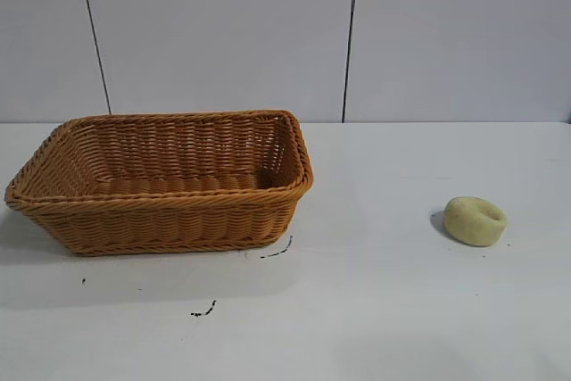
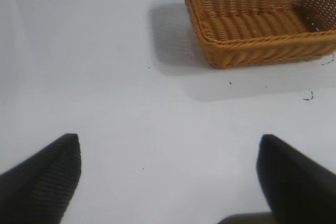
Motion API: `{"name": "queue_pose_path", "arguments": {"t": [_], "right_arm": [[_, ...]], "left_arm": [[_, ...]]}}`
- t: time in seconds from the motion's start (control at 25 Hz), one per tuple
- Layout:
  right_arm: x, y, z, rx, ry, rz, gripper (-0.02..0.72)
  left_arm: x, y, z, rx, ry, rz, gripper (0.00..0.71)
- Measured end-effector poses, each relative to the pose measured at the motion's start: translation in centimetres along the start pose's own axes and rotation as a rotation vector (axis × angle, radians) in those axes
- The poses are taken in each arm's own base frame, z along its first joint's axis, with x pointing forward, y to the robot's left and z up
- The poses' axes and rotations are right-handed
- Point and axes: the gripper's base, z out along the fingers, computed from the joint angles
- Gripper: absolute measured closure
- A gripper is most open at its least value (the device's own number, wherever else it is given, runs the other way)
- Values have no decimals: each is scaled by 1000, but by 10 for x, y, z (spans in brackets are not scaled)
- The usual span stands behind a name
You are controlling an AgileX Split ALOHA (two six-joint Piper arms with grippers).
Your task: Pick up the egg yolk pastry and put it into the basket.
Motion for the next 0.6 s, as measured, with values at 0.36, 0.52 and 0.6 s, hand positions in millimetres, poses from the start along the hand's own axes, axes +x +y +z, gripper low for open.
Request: {"name": "queue_pose_path", "arguments": {"t": [0.36, 0.52, 0.6], "right_arm": [[0, 0, 0, 0, 0, 0, 8], [-1, 0, 3, 0, 28, 2, 8], [-6, 1, 8, -3, 93, 13, 8]], "left_arm": [[0, 0, 0, 0, 0, 0, 17], [0, 0, 0, 0, 0, 0, 17], [0, 0, 0, 0, 0, 0, 17]]}}
